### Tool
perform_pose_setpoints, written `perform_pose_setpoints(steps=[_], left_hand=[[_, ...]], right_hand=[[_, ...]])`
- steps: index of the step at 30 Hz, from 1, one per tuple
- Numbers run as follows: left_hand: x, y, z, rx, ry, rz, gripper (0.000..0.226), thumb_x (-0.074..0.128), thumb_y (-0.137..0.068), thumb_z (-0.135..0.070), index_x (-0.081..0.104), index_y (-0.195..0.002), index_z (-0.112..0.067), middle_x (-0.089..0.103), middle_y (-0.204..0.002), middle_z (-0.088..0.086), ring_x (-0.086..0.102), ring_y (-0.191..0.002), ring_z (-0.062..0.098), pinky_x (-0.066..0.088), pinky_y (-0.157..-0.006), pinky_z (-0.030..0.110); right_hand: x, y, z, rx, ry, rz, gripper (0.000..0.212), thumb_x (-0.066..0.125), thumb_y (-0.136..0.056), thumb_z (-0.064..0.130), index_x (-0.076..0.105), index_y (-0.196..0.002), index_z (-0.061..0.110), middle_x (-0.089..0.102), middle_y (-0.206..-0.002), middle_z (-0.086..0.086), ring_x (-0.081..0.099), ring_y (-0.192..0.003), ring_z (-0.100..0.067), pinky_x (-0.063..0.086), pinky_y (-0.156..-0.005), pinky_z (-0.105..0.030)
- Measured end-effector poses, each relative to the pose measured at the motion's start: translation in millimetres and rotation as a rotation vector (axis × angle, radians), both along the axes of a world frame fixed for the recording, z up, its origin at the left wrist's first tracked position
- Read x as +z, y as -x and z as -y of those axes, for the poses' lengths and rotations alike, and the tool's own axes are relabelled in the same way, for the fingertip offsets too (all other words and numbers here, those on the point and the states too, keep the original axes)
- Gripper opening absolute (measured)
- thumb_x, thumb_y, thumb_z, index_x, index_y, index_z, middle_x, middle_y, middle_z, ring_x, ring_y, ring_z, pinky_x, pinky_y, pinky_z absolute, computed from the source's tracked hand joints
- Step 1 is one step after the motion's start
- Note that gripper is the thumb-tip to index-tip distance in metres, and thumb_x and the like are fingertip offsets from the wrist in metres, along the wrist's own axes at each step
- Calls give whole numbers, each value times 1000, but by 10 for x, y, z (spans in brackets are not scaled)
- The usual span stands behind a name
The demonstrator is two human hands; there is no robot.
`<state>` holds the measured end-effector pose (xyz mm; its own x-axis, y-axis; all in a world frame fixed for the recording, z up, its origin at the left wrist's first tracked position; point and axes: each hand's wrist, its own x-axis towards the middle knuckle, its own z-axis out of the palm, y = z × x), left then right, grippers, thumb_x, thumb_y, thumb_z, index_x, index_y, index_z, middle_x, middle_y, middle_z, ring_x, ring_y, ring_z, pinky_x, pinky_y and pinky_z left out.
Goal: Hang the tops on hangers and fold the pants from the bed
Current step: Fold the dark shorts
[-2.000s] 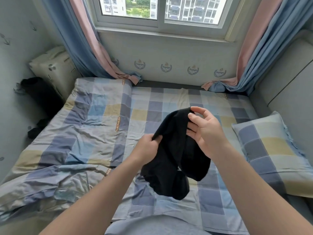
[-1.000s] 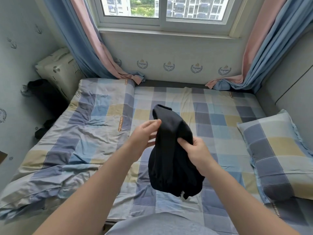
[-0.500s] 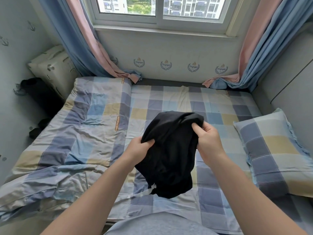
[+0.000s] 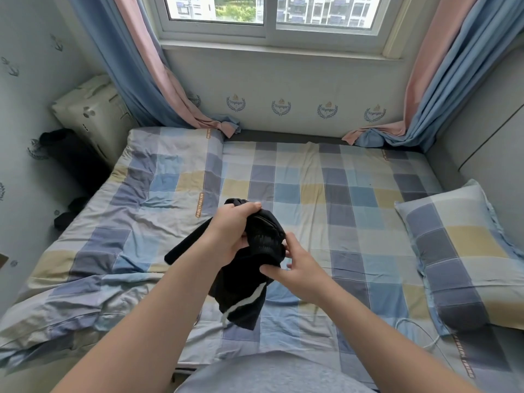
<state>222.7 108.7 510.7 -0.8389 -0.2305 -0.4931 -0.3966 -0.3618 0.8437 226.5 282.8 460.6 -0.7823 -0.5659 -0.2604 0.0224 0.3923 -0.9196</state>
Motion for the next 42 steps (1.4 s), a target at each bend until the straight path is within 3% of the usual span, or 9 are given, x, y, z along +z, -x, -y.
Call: perform_pose_setpoints(steps=[5, 11, 17, 23, 28, 31, 36, 40, 42], left_hand=[[22, -16, 92, 102, -45, -41, 18, 63, -97, -18, 64, -103, -1, 73, -85, 12, 73, -77, 23, 59, -63, 36], [-99, -131, 186, 148, -90, -14, 17, 56, -102, -25, 67, -106, -11, 77, -96, 5, 74, -90, 20, 59, -71, 33], [-223, -332, -4, -383, 151, 40, 45, 76, -84, -48, 64, -117, -20, 74, -112, -3, 73, -100, 16, 58, -90, 40], [-567, -374, -339, -585, 370, 72, 40, 77, -87, -30, 57, -120, -20, 70, -103, -5, 67, -75, -4, 46, -58, 11], [-766, -382, -392, -435, 429, 96, 15, 55, -98, -10, 65, -109, -9, 70, -98, 13, 65, -85, 23, 57, -70, 40], [-676, -326, -336, -215, 355, 48, 15, 48, -97, -5, 62, -101, -4, 65, -86, 15, 65, -75, 26, 56, -61, 37], [-373, -213, -185, -45, 385, -73, 13, 50, -96, -11, 63, -99, -9, 69, -96, 13, 67, -90, 28, 55, -82, 45], [-137, -142, -88, -110, 507, -178, 9, 53, -92, -7, 60, -92, -13, 63, -82, 5, 60, -74, 15, 49, -68, 30], [-60, -143, -76, -171, 565, -207, 12, 56, -90, -6, 62, -92, -15, 64, -80, 2, 60, -68, 8, 49, -64, 24]], right_hand=[[50, 136, -3, -153, 27, -169, 33, 51, -93, 11, 59, -103, 42, 71, -82, -2, 60, -67, -20, 47, -61, -41], [274, 357, -118, -413, 116, -118, 15, 53, -101, 19, 62, -98, 31, 72, -83, 6, 68, -74, -13, 54, -63, -27], [580, 493, -136, -628, 276, 213, 15, 50, -100, 18, 62, -101, 9, 70, -95, -14, 69, -86, -29, 57, -75, -43], [833, 452, -143, -754, 516, 350, 22, 51, -100, 13, 65, -113, 4, 73, -99, -18, 73, -85, -32, 60, -66, -39], [872, 469, -292, -807, 649, 407, 25, 54, -98, 16, 64, -118, 3, 74, -103, -18, 75, -86, -32, 60, -70, -42], [733, 488, -411, -839, 606, 392, 27, 60, -94, 16, 64, -118, 5, 75, -103, -16, 75, -89, -30, 60, -70, -41], [198, 432, -541, -902, 338, 474, 30, 61, -96, 15, 60, -123, 3, 71, -110, -17, 69, -100, -33, 56, -75, -41], [-113, 231, -536, -639, 91, 698, 22, 66, -95, 20, 63, -115, 12, 65, -126, -11, 64, -107, -30, 50, -86, -50], [-139, 140, -459, -492, 20, 687, 40, 72, -92, 26, 56, -127, 13, 56, -136, -8, 58, -117, -30, 51, -91, -53]])
